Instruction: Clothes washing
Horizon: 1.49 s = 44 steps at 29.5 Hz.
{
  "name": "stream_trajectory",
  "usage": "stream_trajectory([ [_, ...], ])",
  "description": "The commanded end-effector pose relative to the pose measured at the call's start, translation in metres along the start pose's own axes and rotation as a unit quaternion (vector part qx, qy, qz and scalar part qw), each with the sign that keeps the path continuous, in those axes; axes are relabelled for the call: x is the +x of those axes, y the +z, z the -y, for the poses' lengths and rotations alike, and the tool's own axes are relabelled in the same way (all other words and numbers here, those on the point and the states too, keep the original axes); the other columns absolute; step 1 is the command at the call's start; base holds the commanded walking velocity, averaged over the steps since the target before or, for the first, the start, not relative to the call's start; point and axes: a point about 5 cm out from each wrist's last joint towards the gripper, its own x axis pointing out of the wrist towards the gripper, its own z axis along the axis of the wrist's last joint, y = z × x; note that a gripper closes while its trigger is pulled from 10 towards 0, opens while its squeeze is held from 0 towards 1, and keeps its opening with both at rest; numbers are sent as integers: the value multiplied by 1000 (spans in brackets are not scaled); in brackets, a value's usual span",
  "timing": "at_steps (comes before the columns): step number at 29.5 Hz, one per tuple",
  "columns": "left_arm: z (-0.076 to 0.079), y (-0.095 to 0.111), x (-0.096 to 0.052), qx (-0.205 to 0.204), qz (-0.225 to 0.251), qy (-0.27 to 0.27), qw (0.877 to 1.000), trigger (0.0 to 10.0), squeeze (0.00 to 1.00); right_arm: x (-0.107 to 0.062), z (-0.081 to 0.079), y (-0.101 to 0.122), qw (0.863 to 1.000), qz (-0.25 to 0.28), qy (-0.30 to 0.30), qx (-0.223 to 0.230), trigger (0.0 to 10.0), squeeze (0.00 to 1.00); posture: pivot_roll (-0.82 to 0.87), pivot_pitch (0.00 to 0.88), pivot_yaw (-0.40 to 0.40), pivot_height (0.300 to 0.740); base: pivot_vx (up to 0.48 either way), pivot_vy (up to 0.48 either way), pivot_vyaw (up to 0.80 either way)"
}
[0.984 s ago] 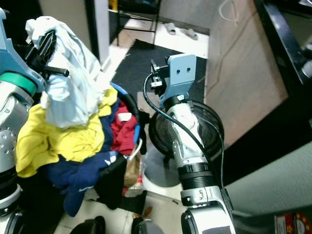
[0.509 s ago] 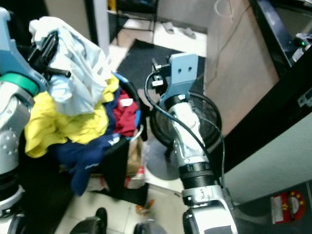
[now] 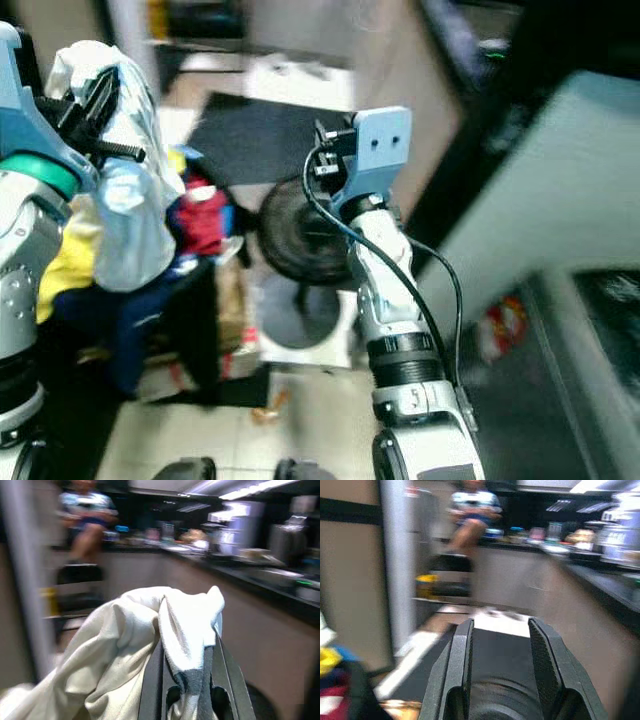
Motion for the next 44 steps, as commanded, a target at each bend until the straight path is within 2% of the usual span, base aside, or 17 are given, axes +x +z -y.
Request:
stream_trajectory([
  [1,3,0,0,4,3,-9,1000,10000,0,-2,3,-3,1000,-7,-5,3,10000,0,117,93,-55,740,0,0,-800],
  [13,2,2,1,3,6,-8,1000,10000,0,-1,2,-1,1000,-1,-4,8,10000,0,117,93,-54,740,0,0,-800],
  [19,-2,4,2,9,11,-1,1000,10000,0,1,4,6,998,14,-16,53,10000,0,120,86,-55,740,0,0,-800],
  [26,-4,5,2,11,12,2,1000,10000,0,3,4,11,998,22,-19,64,10000,0,121,81,-55,740,0,0,-800],
  [34,-5,4,2,15,10,3,1000,10000,0,5,16,15,994,32,-68,74,10000,0,123,72,-54,740,0,0,-800],
  [44,-8,4,3,17,8,8,1000,10000,0,6,22,18,992,37,-90,86,10000,0,125,74,-54,740,0,0,-800],
])
